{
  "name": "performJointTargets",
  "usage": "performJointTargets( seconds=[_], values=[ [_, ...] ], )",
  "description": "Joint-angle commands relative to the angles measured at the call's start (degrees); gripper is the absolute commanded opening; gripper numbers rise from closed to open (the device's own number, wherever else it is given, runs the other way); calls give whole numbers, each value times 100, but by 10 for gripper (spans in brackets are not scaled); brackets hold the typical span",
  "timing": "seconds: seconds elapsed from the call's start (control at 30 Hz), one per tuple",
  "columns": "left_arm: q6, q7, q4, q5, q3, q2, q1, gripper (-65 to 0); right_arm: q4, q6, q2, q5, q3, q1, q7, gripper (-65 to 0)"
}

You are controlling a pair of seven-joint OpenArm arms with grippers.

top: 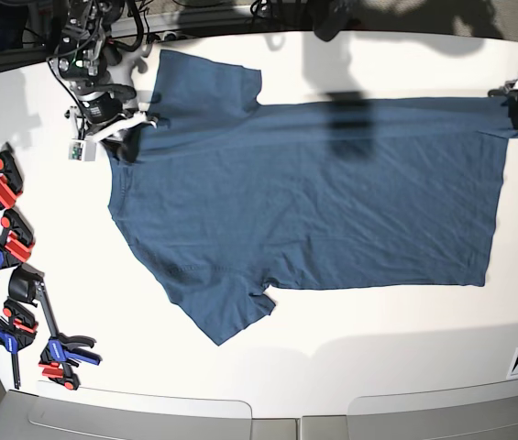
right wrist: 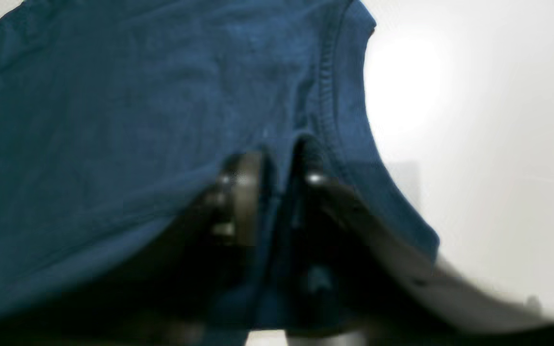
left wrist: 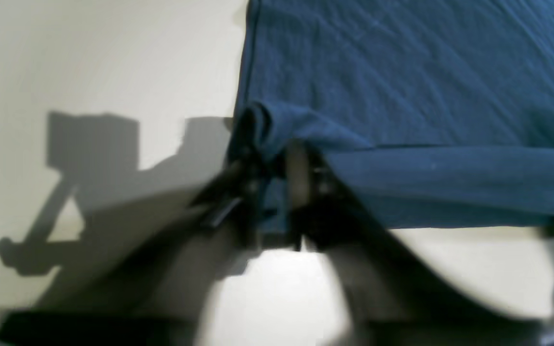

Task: Fold the T-shirt properly
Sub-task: 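Pull both shoulder corners apart to straighten the shirt, then release, then grasp the sleeve near the right gripper and fold it inward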

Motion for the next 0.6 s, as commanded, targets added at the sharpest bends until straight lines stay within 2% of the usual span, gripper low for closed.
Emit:
performJointTargets(
  seconds=[0.0, 0.03, 0.07, 0.3, 0.47, 0.57],
  values=[
    [17, -125, 63, -87, -66, -127, 15, -467, 98, 20, 68, 61, 26, 26, 144, -389],
    [17, -129, 63, -42, -66, -127, 15, -437, 98, 20, 68, 94, 26, 28, 120, -346],
    [17, -131, 63, 11, -66, -127, 15, -432, 101, 20, 68, 118, 26, 28, 85, -341],
    [17, -127, 85, 11, -365, -129, 15, -432, 409, 20, 72, 328, 448, -24, -610, -342],
    [17, -61, 258, -26, -1176, -166, 33, -432, 887, 210, 81, 1447, 1093, -356, -1141, -342],
    [17, 48, 365, -28, -1576, -260, 46, -432, 1067, 240, 63, 1821, 1309, -715, -1222, -342]
  ],
)
